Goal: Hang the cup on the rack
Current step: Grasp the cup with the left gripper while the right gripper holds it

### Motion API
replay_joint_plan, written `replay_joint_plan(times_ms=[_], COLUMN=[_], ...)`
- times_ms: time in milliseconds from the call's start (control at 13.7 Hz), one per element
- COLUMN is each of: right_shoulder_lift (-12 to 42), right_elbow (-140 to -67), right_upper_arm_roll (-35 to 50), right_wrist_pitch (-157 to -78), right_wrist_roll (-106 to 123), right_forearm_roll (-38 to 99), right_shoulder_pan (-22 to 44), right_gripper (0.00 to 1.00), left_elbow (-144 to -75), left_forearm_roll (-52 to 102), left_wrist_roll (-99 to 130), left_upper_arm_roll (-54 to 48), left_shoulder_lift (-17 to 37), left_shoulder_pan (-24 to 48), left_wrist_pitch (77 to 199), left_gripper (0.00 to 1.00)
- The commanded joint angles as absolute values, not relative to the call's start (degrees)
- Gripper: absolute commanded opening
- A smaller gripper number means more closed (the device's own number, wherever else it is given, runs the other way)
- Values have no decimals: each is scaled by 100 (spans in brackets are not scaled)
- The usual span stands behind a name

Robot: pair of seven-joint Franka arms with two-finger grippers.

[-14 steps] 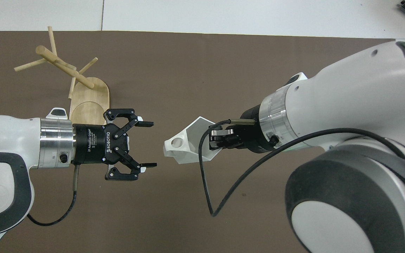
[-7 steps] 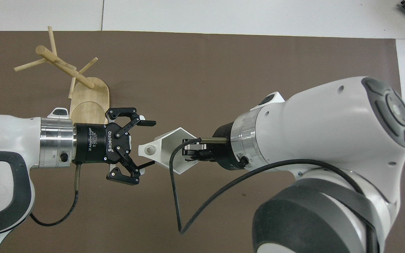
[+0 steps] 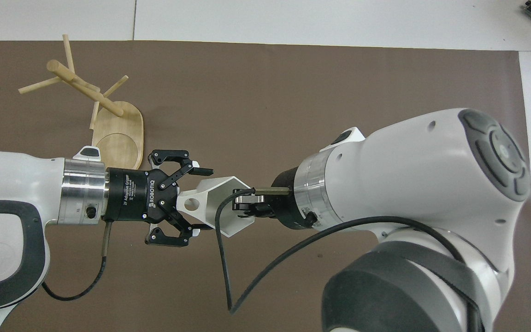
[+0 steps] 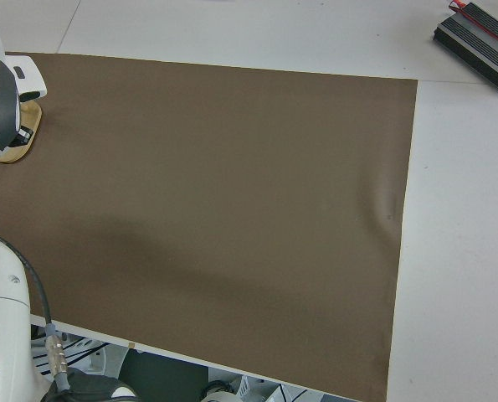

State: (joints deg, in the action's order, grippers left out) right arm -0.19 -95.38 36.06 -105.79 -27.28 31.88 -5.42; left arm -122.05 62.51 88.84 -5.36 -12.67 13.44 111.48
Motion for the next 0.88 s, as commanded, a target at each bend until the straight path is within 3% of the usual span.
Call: replay_joint_plan(times_ms=[0, 73, 220, 293, 439, 805], right_shoulder_lift=[-114, -114, -106, -105, -105, -105], right_elbow=[-9633, -9633, -9633, -9633, -9633, -9633], right_upper_arm_roll=[3727, 3718, 3718, 3709, 3657, 3630], right_wrist_pitch=[-10740, -10740, -10732, -10731, -10714, -10714], right_wrist_roll=[-2830, -2830, -2830, -2830, -2830, -2804], right_forearm_roll=[3419, 3419, 3419, 3410, 3358, 3305], right_shoulder_pan=[-598, -606, -606, -606, -615, -624], right_gripper=[0, 0, 0, 0, 29, 54], left_elbow=[-12234, -12234, -12226, -12226, -12226, -12225], left_forearm_roll=[6355, 6354, 6276, 6249, 6249, 6029], left_wrist_roll=[8886, 8886, 8807, 8685, 8648, 8692], left_upper_arm_roll=[-510, -501, -492, -483, -466, -475], left_shoulder_lift=[-1310, -1310, -1310, -1310, -1318, -1353], left_shoulder_pan=[1406, 1406, 1398, 1397, 1389, 1116], left_wrist_pitch=[11021, 11004, 10908, 10838, 10793, 10459], left_gripper=[94, 71, 1, 0, 0, 0])
